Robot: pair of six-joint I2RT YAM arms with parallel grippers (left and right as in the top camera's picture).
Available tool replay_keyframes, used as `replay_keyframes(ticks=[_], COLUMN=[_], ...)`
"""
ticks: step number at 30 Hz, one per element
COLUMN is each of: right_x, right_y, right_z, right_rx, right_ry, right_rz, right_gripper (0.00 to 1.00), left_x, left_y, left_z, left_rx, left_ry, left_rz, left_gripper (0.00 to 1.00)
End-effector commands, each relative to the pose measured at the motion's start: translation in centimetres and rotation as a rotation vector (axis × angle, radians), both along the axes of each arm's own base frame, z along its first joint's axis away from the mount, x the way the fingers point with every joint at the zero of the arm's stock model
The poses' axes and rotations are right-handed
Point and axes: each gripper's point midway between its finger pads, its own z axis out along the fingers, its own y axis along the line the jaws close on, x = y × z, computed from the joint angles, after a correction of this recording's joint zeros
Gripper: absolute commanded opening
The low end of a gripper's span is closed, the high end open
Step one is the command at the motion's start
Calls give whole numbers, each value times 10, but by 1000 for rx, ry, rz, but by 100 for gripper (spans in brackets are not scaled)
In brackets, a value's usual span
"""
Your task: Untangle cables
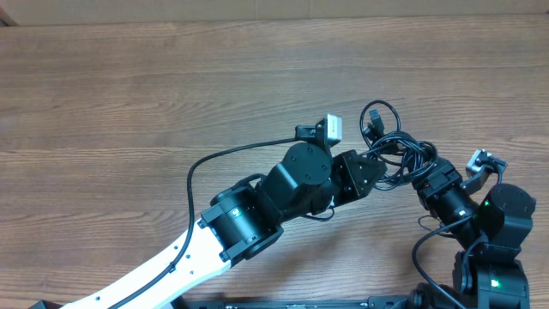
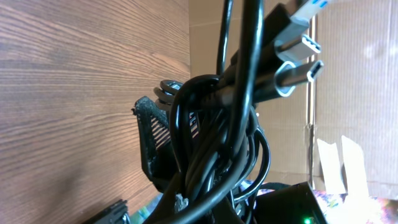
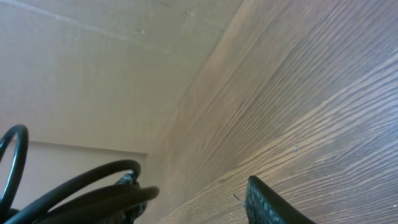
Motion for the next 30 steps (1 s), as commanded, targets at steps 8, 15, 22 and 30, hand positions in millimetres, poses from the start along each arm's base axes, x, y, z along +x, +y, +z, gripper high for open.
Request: replay_keyframes(ticks=[8,15,22,30], right_x=[3,-1,-13,-18], right_y=[-32,-35,-38,-19], right_z=[-18,-27,-48,-48], right_rx=[-140,-169,-216,-181], right_ry=[53,88,178,176], right_rz=[-148,-150,-146,-41], right_gripper=[49,45,45,47], left_x=[-16,-17,0,18], left_y=[1,11,33,45], left_z=[37,50,64,63], left_rx=[-1,62,104,120], left_ry=[-272,-510,-582,-526], left_rz=[-134,-178,-60,73], left_gripper=[4,4,4,4])
